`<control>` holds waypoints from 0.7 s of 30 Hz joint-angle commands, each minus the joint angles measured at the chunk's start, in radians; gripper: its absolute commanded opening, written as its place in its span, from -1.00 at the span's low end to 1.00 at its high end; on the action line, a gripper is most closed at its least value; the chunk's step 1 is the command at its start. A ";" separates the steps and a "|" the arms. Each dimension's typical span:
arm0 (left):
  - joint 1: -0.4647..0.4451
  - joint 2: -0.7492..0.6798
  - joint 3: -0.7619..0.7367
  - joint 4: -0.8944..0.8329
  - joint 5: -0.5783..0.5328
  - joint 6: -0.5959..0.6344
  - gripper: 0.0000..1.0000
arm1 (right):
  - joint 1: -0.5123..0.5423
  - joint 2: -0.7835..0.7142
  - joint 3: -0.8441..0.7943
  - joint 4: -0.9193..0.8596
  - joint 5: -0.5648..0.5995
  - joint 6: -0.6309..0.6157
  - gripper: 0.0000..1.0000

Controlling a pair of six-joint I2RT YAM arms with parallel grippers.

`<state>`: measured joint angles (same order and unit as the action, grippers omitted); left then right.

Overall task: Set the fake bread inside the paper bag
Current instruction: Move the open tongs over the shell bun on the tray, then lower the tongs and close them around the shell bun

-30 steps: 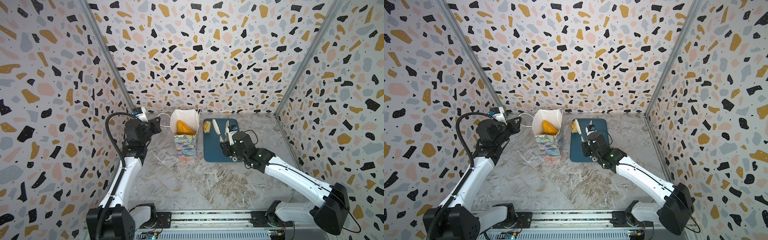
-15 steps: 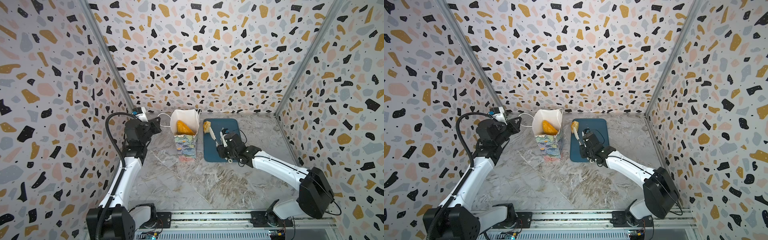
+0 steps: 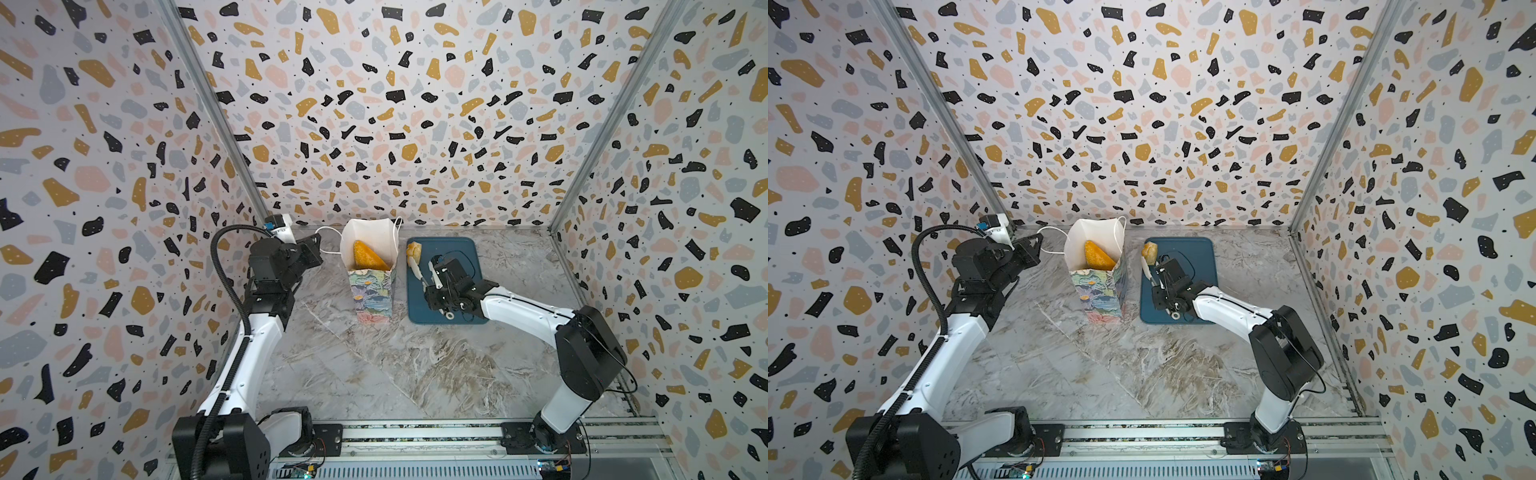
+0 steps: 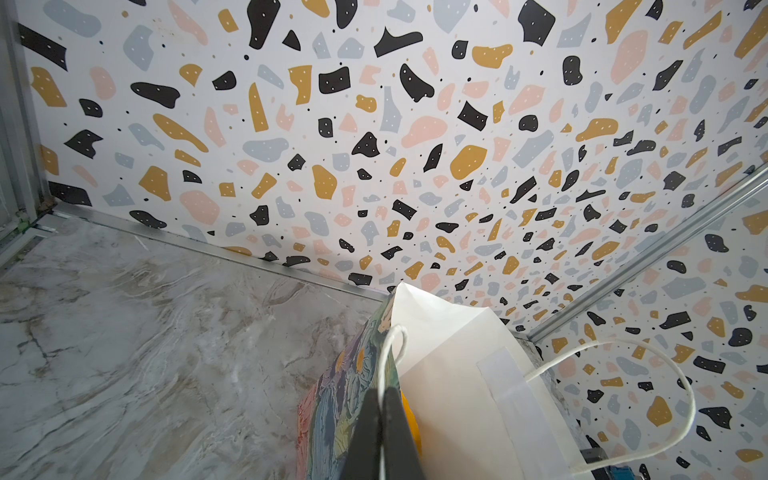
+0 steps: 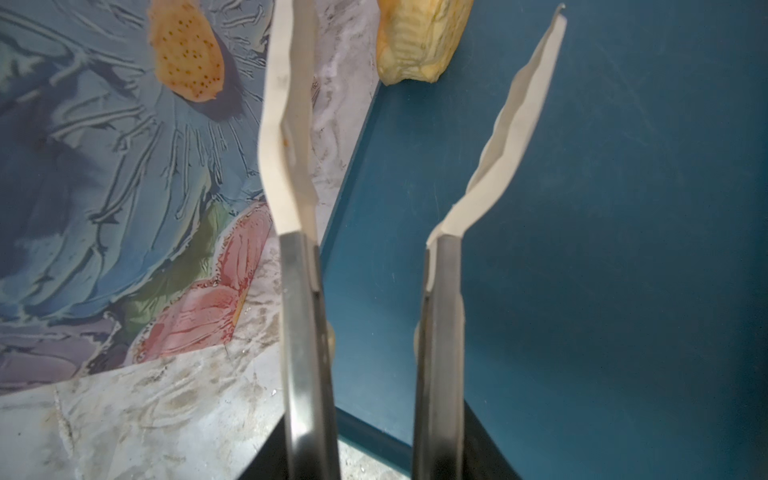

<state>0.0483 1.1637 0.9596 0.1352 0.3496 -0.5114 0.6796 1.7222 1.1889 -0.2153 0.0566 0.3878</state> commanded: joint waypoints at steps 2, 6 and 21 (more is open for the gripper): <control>-0.005 -0.006 -0.002 0.031 -0.002 0.016 -1.00 | -0.015 0.048 0.098 0.010 -0.024 -0.024 -0.10; -0.005 -0.005 -0.002 0.032 -0.001 0.017 -1.00 | -0.033 0.115 0.159 -0.002 -0.047 -0.031 -0.11; -0.005 -0.002 -0.001 0.030 -0.001 0.019 -1.00 | -0.070 0.295 0.338 -0.050 -0.095 -0.040 -0.16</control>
<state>0.0483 1.1637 0.9596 0.1352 0.3496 -0.5091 0.6121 2.0274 1.4788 -0.2504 -0.0212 0.3565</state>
